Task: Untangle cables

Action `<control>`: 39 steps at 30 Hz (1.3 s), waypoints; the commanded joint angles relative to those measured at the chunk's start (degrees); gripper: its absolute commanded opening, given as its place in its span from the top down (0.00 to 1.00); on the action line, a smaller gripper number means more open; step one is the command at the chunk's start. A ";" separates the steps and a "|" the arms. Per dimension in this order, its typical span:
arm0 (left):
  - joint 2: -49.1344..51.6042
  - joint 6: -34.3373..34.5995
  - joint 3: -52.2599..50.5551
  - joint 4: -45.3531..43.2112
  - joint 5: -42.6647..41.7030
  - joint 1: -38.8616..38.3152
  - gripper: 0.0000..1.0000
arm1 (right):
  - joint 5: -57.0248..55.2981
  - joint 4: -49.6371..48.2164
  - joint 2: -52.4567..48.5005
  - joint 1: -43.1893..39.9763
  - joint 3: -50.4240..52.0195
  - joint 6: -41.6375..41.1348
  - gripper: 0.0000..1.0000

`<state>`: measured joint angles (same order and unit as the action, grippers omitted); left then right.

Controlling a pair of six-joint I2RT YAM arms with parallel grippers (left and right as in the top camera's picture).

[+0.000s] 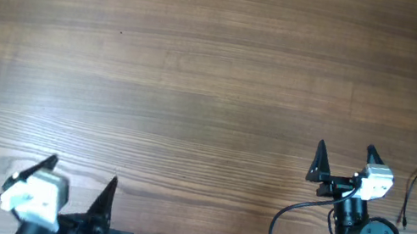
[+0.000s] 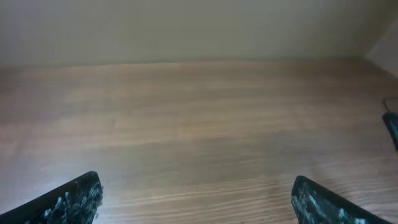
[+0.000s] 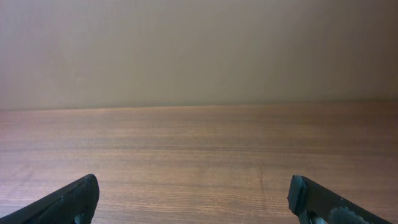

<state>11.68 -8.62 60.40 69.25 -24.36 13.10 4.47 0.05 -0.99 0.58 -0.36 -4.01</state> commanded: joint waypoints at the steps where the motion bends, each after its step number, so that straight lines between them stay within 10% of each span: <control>1: -0.66 -6.19 -8.55 -6.62 -8.61 -0.22 0.00 | 0.24 -0.20 0.79 -0.28 0.04 -0.61 0.01; 15: -11.43 -5.90 -41.33 -62.75 -4.85 -5.33 0.00 | 0.24 -0.20 0.76 -0.28 0.04 -0.61 0.00; 21: -11.47 10.36 -52.92 -84.15 12.28 -8.55 0.00 | 0.24 -0.20 0.72 -0.28 0.04 -0.61 0.00; 39: -11.47 16.26 -60.06 -67.10 18.95 -10.27 0.00 | 0.24 -0.20 0.72 -0.28 0.04 -0.61 0.00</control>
<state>0.73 7.22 0.58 0.19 -5.85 3.25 4.47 0.03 -0.89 0.58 -0.36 -4.01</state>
